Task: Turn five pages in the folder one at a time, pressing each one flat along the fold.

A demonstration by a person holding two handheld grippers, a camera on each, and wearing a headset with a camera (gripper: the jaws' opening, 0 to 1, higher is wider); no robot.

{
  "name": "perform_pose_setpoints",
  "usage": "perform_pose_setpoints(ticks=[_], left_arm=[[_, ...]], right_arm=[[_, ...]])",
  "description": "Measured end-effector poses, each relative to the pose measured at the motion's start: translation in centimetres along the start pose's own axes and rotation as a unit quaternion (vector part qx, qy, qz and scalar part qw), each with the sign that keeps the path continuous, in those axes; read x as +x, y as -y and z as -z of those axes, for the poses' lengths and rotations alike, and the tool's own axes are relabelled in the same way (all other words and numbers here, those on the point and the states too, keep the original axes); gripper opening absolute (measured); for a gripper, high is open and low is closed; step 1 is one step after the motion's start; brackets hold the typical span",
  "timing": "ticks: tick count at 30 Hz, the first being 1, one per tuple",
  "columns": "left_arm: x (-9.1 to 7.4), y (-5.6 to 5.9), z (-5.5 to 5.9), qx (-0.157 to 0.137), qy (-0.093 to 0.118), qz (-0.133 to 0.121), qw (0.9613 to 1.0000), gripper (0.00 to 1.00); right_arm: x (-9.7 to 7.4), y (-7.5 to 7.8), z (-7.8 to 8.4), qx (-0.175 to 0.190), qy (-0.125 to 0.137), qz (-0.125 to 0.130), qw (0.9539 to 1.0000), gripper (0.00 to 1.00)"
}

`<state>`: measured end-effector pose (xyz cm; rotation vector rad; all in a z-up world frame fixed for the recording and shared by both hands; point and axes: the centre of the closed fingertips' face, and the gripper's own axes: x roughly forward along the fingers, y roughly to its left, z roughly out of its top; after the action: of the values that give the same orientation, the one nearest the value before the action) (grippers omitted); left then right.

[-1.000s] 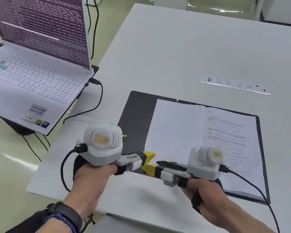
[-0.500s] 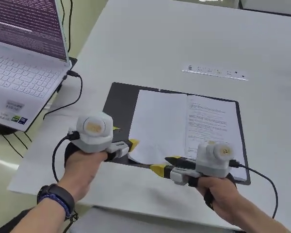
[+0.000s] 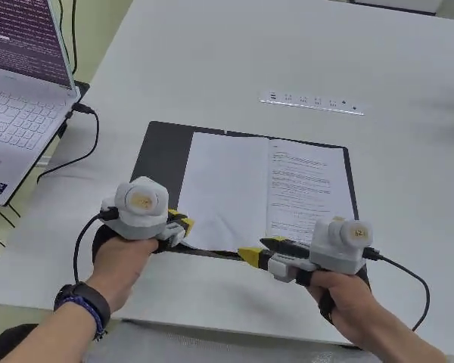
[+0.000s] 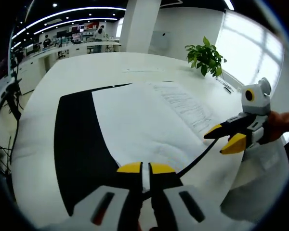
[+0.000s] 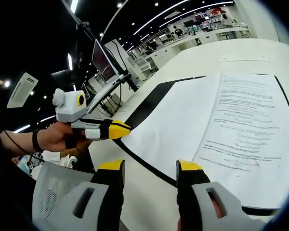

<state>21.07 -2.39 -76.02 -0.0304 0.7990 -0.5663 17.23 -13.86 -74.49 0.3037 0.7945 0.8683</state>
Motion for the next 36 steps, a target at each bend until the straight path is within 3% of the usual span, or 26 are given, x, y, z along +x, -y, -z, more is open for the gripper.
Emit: perform_pose_setpoints(ticks=[1,4,9,13,14,21,26,31,36], left_arm=[[0.1,-0.1,0.5,-0.006,-0.011,-0.003,0.9999,0.0],[0.5,-0.6,0.7,-0.015,-0.01,-0.011,0.9998,0.0],[0.9,-1.1,1.8,-0.019,-0.026,-0.018,0.9993,0.0],[0.8,-1.6,3.4,-0.004,-0.059,-0.036,0.9976,0.0],[1.3,-1.5,2.9,-0.011,-0.047,-0.032,0.9983,0.0],[1.2,-1.2,3.1,0.025,-0.072,-0.043,0.9962,0.0],[1.0,-1.5,3.2,-0.01,-0.071,-0.047,0.9963,0.0],[1.0,-1.5,3.3,-0.001,-0.071,-0.047,0.9963,0.0],[1.0,-1.5,3.2,0.008,-0.071,-0.048,0.9963,0.0]], right_arm=[[-0.2,0.2,-0.1,0.004,0.002,0.003,1.0,0.41],[-0.5,0.6,-0.3,0.007,0.007,0.007,0.9999,0.41],[-0.6,1.2,-0.6,0.012,0.013,0.011,0.9998,0.41],[-0.5,1.1,-0.8,0.01,0.014,0.008,0.9998,0.39],[-0.5,1.2,-0.8,0.011,0.015,0.008,0.9998,0.39],[0.2,1.8,-1.5,0.013,0.014,0.007,0.9998,0.37],[0.7,2.6,-2.4,0.015,0.019,0.014,0.9996,0.34],[1.3,3.7,-3.5,0.023,0.03,0.022,0.999,0.3],[2.0,5.3,-4.1,0.024,0.032,0.035,0.9986,0.2]])
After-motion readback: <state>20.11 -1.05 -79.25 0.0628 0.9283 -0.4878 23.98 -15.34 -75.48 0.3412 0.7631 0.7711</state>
